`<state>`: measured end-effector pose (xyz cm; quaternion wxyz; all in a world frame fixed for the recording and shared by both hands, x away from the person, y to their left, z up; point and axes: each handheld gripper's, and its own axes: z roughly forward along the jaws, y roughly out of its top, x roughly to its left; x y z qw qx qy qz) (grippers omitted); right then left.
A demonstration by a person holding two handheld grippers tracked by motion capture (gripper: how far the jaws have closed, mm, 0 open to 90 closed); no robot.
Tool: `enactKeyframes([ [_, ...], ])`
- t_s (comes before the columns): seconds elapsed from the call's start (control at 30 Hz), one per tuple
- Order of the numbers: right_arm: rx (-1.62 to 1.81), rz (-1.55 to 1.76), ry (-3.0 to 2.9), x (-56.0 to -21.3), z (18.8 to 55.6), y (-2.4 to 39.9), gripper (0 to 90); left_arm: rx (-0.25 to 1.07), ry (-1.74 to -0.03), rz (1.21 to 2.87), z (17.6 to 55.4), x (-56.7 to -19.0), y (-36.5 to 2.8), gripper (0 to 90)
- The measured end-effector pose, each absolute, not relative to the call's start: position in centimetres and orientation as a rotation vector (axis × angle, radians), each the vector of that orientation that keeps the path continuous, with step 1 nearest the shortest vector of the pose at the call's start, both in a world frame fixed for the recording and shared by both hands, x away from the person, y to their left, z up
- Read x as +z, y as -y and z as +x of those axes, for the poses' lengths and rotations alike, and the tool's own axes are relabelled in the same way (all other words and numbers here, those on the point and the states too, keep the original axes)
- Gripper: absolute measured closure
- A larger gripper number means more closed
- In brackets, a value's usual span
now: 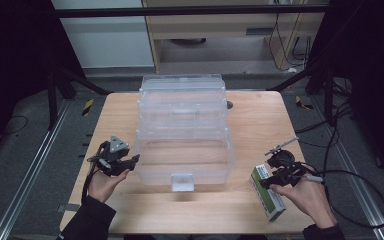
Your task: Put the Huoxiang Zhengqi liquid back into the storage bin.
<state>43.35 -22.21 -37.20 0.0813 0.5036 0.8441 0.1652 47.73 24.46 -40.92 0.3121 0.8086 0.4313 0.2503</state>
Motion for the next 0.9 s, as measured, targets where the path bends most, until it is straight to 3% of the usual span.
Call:
enactKeyframes([
  [0.9, 0.403, 1.603, -2.553, -38.8, 43.5, 22.5, 49.9, 0.695, -1.143, 2.110, 47.5, -40.3, -24.8, 52.1],
])
